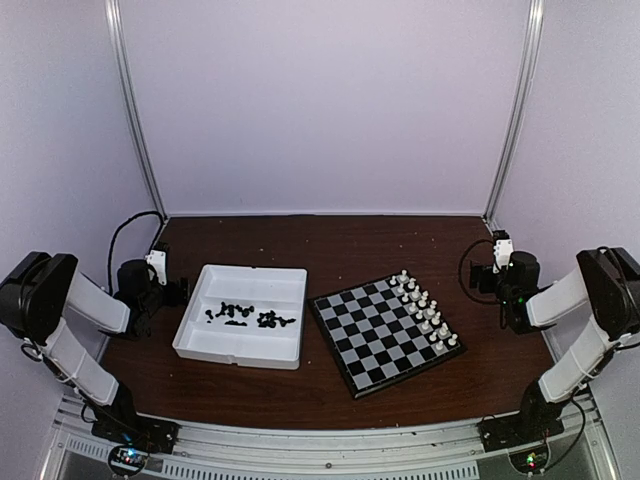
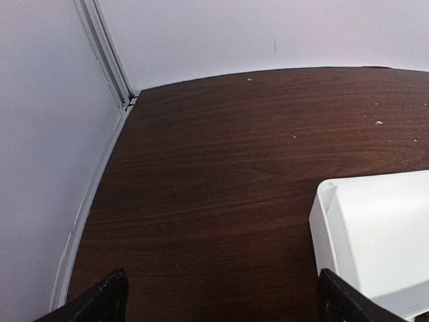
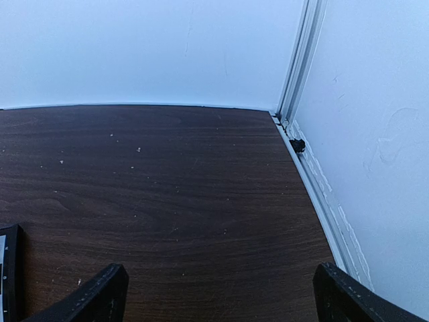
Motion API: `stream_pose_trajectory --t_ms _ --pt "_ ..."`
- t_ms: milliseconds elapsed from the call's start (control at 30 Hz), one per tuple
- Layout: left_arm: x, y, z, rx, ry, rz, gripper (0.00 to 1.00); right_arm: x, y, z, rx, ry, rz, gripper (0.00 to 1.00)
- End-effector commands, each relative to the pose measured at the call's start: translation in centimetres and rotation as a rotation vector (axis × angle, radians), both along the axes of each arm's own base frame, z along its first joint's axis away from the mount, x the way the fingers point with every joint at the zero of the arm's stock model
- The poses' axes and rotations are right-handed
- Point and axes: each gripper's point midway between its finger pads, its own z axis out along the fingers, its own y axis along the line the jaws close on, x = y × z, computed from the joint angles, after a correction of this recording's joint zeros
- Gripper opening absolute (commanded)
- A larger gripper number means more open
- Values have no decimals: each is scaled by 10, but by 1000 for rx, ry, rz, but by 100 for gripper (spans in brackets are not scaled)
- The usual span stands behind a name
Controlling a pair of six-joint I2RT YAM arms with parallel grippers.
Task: Set up the chess pieces on the board
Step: Pick up the chess piece from the storage box.
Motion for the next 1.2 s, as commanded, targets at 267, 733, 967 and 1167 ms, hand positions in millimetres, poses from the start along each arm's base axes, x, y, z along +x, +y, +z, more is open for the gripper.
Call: stream_pose_trajectory --t_ms 267,733,967,1167 --pt "2 2 9 2 -47 -4 98 5 -1 11 3 -34 2 100" --pt "-19 46 61 -96 -24 335 98 -23 -25 87 111 -114 -175 100" --pt "-24 22 74 -359 86 318 98 -36 -21 108 335 -20 -224 100" --pt "-39 8 77 -482 173 298 98 -47 34 123 505 12 68 100"
